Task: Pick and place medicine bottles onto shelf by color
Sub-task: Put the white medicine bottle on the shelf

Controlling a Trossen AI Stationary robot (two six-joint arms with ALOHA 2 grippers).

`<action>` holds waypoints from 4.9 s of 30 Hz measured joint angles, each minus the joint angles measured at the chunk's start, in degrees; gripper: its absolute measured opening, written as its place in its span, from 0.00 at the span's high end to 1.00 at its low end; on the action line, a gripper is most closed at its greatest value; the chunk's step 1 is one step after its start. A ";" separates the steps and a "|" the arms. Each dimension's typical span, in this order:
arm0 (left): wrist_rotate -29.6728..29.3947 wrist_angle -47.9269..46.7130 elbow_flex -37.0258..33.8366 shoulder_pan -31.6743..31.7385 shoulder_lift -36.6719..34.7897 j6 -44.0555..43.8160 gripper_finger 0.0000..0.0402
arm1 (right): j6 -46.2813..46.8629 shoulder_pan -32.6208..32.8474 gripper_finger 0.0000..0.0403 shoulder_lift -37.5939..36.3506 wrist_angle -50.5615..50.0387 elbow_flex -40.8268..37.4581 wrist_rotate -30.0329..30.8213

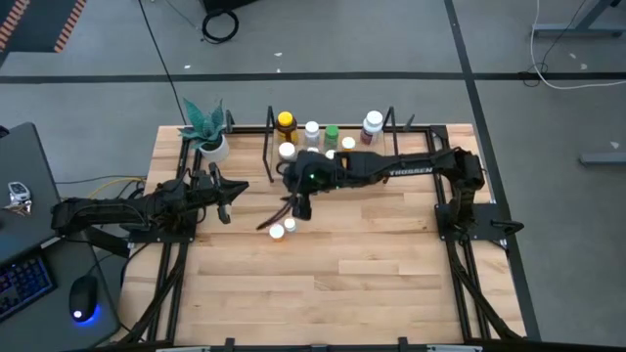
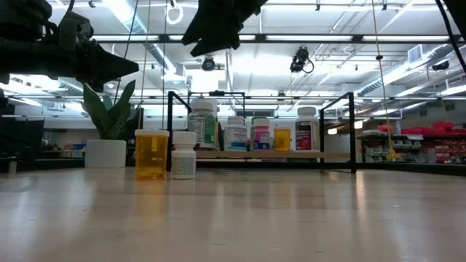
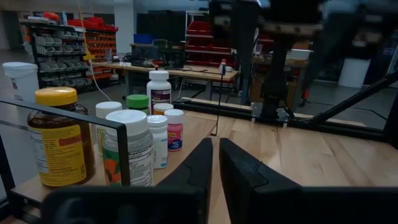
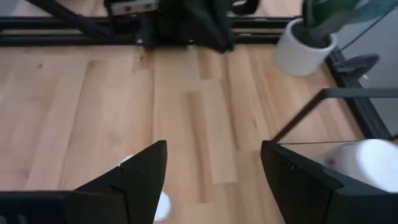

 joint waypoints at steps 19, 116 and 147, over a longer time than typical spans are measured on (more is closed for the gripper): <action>0.02 0.00 0.02 -0.02 0.00 0.00 0.92 | -1.77 5.09 0.34 0.11 21.25 -15.85 -0.13; 0.02 -0.48 0.00 0.00 0.00 0.00 0.90 | -1.08 1.10 0.58 7.00 13.08 -16.25 -3.33; 0.02 -0.44 0.00 -0.02 0.00 0.00 0.93 | 18.76 0.74 0.58 -16.34 9.08 -38.87 15.80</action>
